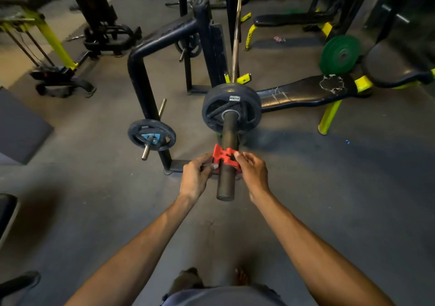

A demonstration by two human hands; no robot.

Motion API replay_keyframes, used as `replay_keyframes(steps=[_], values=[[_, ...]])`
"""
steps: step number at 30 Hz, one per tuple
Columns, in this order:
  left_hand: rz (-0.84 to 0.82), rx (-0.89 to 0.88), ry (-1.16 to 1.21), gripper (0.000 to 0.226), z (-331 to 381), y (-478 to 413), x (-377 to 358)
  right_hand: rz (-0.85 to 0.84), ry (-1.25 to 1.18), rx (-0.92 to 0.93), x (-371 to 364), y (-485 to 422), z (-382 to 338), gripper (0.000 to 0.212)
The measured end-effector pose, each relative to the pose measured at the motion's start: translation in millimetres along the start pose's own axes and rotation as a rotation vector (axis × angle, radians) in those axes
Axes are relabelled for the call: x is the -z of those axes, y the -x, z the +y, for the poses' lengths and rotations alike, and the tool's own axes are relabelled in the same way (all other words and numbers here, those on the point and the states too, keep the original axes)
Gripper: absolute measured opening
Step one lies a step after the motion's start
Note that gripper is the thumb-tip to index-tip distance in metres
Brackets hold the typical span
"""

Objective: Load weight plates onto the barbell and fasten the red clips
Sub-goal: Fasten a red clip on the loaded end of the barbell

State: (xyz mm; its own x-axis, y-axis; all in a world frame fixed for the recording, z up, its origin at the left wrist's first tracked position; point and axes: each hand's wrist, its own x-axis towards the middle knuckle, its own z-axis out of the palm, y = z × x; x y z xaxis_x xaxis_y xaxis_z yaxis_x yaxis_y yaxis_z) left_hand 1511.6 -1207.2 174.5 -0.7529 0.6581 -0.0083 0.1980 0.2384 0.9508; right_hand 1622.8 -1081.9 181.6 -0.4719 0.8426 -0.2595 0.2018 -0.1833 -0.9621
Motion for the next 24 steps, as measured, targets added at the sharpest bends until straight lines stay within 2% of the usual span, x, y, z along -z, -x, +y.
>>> replay_keyframes(steps=[4, 8, 12, 13, 16, 19, 21, 24], values=[[0.045, -0.007, 0.035, 0.03, 7.3, -28.8, -5.6, -0.017, -0.039, -0.033, -9.8, -23.3, -6.1, 0.024], [0.056, 0.078, 0.068, 0.028, 9.6, -71.7, -11.0, 0.019, -0.077, -0.085, -19.8, -62.6, -16.9, 0.032], [0.06, 0.192, 0.151, 0.011, 7.1, -109.0, -17.4, 0.088, -0.059, -0.17, -26.9, -127.8, 20.7, 0.076], [0.052, 0.2, 0.148, 0.013, 4.7, -118.8, -18.2, 0.1, -0.08, -0.177, -29.0, -138.4, 20.6, 0.076], [-0.031, 0.159, 0.091, 0.031, -17.7, -162.2, -21.5, 0.139, -0.141, -0.206, -40.9, -128.3, -29.4, 0.053], [-0.08, 0.155, 0.072, 0.029, -18.9, -183.9, -21.9, 0.169, -0.15, -0.225, -44.8, -131.2, -44.0, 0.031], [-0.117, 0.133, 0.062, 0.024, 0.8, -175.4, -15.4, 0.166, -0.12, -0.22, -46.1, -125.9, -49.3, 0.034], [-0.166, 0.122, 0.083, 0.027, 6.6, -169.3, -10.6, 0.141, 0.01, -0.108, -52.2, -124.6, -57.1, 0.046]])
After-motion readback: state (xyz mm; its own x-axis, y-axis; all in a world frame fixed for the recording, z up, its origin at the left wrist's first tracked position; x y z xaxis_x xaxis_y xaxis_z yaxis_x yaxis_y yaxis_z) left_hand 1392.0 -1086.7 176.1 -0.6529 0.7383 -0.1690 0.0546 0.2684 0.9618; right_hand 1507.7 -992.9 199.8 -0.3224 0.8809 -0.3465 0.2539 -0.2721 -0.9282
